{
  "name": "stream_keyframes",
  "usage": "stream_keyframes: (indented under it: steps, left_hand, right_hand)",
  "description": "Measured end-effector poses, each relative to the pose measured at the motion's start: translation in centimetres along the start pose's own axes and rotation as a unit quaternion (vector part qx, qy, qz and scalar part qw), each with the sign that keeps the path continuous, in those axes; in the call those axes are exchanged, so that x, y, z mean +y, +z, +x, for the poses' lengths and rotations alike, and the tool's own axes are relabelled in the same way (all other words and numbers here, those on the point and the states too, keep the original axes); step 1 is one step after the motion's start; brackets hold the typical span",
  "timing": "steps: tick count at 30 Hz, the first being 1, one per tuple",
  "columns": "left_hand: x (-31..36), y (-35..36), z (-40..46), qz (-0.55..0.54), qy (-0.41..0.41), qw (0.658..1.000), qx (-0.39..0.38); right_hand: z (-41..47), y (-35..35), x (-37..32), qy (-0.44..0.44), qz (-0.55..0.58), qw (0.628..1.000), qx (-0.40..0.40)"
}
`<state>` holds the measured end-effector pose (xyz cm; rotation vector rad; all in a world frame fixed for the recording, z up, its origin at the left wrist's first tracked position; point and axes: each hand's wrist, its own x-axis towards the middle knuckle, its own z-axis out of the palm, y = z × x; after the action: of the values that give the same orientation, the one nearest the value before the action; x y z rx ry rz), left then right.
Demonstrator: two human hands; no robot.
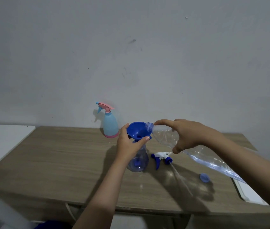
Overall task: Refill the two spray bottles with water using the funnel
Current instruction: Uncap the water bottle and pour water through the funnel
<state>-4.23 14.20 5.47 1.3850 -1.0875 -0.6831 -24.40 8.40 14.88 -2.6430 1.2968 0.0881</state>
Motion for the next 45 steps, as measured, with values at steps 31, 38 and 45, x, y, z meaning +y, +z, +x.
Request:
stream_keyframes:
  steps: [31, 38, 45]
  left_hand:
    - [0.0, 0.1, 0.0, 0.004, -0.003, 1.000, 0.001]
    - [0.1, 0.0, 0.0, 0.007, -0.007, 1.000, 0.000]
    - [0.1, -0.1, 0.0, 0.005, -0.009, 1.000, 0.000]
  right_hand:
    - [0.2, -1.6, -1.3, 0.005, -0.105, 0.994, -0.018]
    - [0.1, -1.8, -1.4, 0.002, -0.112, 0.993, -0.022]
    - [0.1, -1.9, -1.4, 0.001, -0.116, 0.993, -0.021]
